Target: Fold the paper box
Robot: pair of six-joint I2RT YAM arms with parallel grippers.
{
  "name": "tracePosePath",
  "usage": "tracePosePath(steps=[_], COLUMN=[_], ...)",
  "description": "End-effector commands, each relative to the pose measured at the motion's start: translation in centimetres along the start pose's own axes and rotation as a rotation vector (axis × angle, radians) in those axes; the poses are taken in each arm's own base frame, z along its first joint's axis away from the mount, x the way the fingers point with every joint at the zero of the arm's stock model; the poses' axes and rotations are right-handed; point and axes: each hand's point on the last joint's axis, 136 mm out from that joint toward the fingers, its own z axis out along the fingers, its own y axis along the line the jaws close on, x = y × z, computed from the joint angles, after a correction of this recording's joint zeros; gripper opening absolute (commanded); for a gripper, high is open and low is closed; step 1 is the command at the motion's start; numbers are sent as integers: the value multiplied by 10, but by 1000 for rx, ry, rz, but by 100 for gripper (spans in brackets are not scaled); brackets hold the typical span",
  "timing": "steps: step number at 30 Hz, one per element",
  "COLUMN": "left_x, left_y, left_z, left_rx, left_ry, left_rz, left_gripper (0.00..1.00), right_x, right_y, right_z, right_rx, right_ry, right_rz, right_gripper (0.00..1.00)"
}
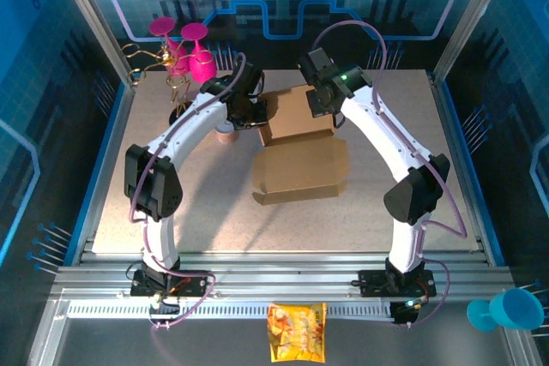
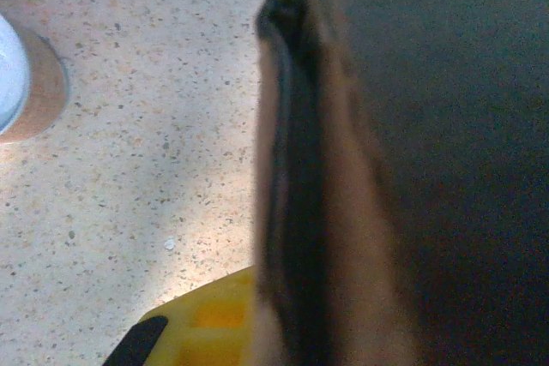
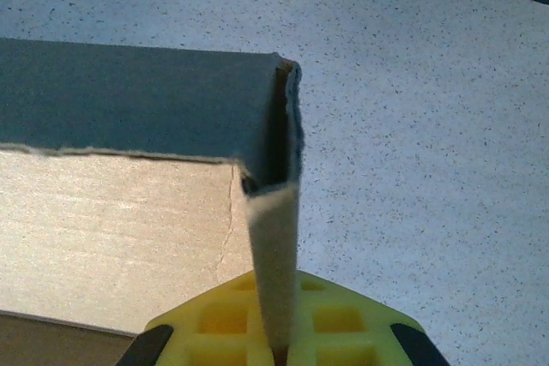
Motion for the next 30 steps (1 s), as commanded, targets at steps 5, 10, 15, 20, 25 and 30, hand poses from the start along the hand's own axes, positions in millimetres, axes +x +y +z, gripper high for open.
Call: tracePosePath(steps=[5, 10, 15, 20, 25, 30], left_x=[-3, -3, -3, -4, -5, -7], left_y=[20, 10, 4, -1, -3, -1], left_z=[-18, -25, -27, -28, -28, -27], left_rx=[-130, -96, -78, -65, -58, -64], left_ry=[-42, -23, -2, 13, 16, 15], left_rz=[-27, -35, -41, -45, -49, -64], left_gripper=[0, 0, 0, 0, 0, 0], right_x=[1, 3, 6, 5, -2, -11], right_y=[-10, -10, -11, -10, -9, -17], right_z=[-1, 2, 3, -1, -15, -45], right_rx=[41, 50, 77, 53, -35, -146], right_ry=[7, 14, 25, 21, 21, -7], right_rz=[18, 8, -3, 6, 44, 146], right_gripper=[0, 0, 0, 0, 28, 64])
